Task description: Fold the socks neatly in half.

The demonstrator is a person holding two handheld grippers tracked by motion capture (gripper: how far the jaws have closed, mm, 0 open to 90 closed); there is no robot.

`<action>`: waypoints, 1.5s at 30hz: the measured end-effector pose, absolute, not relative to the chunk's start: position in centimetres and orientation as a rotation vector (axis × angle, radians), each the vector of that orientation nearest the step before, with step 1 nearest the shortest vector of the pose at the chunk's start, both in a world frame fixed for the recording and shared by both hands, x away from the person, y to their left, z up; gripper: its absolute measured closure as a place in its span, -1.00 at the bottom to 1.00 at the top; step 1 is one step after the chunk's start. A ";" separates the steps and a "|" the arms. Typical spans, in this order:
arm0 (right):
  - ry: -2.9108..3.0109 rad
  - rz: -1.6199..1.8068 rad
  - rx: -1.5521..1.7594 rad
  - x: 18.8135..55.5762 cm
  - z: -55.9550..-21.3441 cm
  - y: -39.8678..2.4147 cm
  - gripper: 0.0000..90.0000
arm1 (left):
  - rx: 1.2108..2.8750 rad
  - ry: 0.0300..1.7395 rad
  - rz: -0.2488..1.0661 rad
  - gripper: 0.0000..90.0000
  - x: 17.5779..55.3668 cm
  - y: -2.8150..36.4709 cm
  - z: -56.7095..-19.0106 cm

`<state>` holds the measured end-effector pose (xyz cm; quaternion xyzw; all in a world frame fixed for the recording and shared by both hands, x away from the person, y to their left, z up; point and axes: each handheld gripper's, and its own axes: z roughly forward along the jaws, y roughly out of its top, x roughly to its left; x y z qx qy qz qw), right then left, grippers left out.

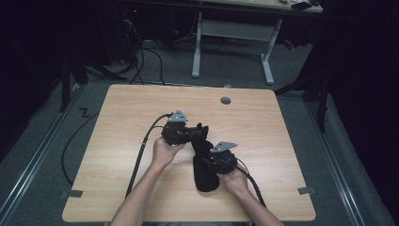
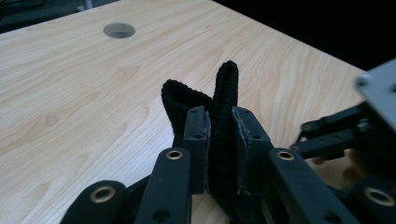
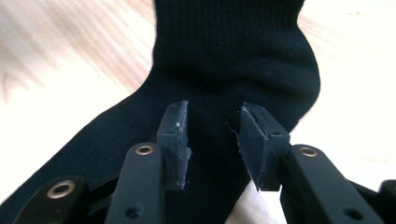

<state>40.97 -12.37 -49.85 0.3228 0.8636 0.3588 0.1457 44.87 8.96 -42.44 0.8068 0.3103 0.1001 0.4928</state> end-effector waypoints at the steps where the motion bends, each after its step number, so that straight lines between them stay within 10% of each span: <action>1: 2.474 1.035 0.935 41.2 -49.9 -12.2 0.42 | 1.957 0.743 0.243 0.72 44.7 8.9 -42.3; 45: 2.415 1.090 0.983 39.4 -50.1 -12.7 0.24 | 2.132 0.647 0.162 0.72 40.6 7.9 -46.8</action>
